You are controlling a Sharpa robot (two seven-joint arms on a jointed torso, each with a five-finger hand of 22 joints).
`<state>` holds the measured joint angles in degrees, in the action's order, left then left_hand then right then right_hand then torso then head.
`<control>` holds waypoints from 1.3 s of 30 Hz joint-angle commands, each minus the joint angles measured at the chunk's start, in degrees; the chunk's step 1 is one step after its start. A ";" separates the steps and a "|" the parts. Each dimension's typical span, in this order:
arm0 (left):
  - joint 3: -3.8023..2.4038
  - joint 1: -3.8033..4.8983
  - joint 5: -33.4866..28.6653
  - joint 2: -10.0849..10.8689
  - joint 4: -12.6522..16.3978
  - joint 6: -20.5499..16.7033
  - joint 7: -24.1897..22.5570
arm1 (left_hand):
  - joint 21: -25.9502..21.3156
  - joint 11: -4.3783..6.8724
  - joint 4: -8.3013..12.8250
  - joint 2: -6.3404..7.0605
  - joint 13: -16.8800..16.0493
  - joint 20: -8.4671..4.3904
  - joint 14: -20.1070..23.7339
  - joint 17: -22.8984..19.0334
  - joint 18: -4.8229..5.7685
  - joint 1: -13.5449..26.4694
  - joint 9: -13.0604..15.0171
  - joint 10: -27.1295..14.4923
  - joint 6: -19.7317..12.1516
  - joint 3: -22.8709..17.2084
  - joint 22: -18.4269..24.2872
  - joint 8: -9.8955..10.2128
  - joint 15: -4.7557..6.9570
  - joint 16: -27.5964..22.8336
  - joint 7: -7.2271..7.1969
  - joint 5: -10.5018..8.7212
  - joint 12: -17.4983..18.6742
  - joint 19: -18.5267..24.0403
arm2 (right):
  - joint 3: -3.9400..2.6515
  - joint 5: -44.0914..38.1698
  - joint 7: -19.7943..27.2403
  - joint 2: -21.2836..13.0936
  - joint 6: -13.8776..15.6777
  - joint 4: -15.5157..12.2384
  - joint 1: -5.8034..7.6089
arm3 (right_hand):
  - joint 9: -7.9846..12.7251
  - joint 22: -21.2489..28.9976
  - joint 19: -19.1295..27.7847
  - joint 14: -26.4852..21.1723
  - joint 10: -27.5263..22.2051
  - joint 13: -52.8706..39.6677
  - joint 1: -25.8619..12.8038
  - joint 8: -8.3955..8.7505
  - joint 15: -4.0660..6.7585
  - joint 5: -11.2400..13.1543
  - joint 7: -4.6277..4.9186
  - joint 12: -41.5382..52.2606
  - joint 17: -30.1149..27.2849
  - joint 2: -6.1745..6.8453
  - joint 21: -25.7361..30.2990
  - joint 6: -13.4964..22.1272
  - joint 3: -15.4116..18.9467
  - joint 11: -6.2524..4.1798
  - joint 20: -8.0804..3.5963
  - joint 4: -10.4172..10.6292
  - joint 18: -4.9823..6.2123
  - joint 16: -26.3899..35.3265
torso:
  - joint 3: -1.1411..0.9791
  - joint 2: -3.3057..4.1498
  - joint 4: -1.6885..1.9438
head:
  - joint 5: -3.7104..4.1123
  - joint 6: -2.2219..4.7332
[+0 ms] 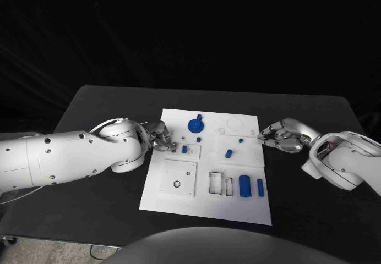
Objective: Assemble the parts on the task board
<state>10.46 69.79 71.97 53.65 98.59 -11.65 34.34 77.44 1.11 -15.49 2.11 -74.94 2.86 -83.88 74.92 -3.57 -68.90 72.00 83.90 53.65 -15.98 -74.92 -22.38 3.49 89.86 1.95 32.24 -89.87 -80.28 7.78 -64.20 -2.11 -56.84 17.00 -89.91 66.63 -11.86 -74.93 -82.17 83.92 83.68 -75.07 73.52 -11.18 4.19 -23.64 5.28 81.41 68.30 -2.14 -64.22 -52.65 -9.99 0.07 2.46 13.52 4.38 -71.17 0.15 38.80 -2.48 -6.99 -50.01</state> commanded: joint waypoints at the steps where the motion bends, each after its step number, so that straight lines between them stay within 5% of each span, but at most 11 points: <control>1: 0.00 -0.01 0.61 -0.11 0.03 -0.30 0.15 | 0.16 0.42 -0.28 -0.44 -15.06 -0.11 -6.12 15.08 0.22 0.09 0.10 6.10 0.29 -0.10 -10.64 -0.20 0.29 0.14 -0.05 -0.38 -0.13 -0.21 | 0.00 -0.10 -0.03 0.04 -0.62 0.05 -0.05 | -0.06 -7.13 0.35 2.34 0.34 -4.36 0.53 0.21 -0.42 -0.32 0.22 -0.33 -0.05 -0.02 0.35 0.03 -0.18 0.11 0.01 0.01 0.74 0.24 | -0.04 -0.05 0.06 | -0.02 0.01; 27: 0.20 -0.03 0.07 -0.25 0.37 1.62 0.45 | -0.12 0.36 -0.72 -0.24 -15.06 -0.11 -6.12 15.08 0.17 0.41 -0.02 6.10 0.28 0.02 -10.55 -0.21 0.28 0.14 0.03 -2.05 -0.13 -0.02 | 0.00 -0.09 0.02 0.22 -0.66 0.20 -0.19 | -0.12 -7.09 0.38 2.33 0.27 -4.25 0.58 0.27 -0.44 -0.48 0.23 -0.43 -0.19 0.00 0.52 0.05 -0.29 0.14 0.03 -0.10 0.77 0.36 | -0.03 -0.10 0.06 | -0.23 0.01; 36: 0.23 -0.03 0.00 -0.33 0.18 1.41 0.28 | -0.35 -0.37 -1.25 -1.47 -15.06 0.32 -6.12 15.08 0.17 6.91 -2.13 6.10 -0.16 3.20 -10.51 1.67 -0.28 0.14 0.88 -14.07 -0.13 0.07 | 0.00 -0.09 0.01 0.12 -0.67 0.18 -0.23 | -0.15 -7.10 0.37 2.33 0.28 -4.27 0.61 0.28 -0.45 -0.58 0.23 -0.42 -0.22 0.00 0.50 0.04 -0.32 0.15 0.04 -0.14 0.76 0.38 | -0.02 -0.02 0.01 | -0.30 0.01; 39: 0.23 -0.03 -0.08 -0.34 0.12 1.29 0.16 | -0.39 -0.68 -1.36 -1.98 -15.06 0.55 -6.12 15.08 0.17 11.01 -3.00 6.10 -0.11 5.41 -10.51 2.45 -0.56 0.14 1.23 -16.69 -0.13 0.07 | 0.00 -0.09 -0.01 0.10 -0.69 0.16 -0.24 | -0.17 -7.09 0.37 2.33 0.27 -4.26 0.63 0.29 -0.45 -0.67 0.23 -0.43 -0.24 0.01 0.52 0.03 -0.35 0.16 0.05 -0.17 0.76 0.38 | -0.03 0.00 0.01 | -0.28 0.01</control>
<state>10.64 69.82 72.12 53.45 98.75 -10.98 34.76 77.44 0.85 -16.82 0.28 -74.92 2.97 -84.04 74.91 -3.57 -58.88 69.23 84.13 53.64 -11.10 -74.91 -20.13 3.33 89.86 2.77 16.15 -89.87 -80.16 7.78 -64.19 -2.14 -56.73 16.92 -89.75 66.43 -11.98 -74.91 -82.17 83.92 83.67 -75.07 73.62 -11.18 4.19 -24.10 5.28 81.18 68.13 -2.24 -63.90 -52.65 -10.16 0.08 2.46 13.36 4.38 -71.17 0.13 38.78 -2.47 -7.28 -50.01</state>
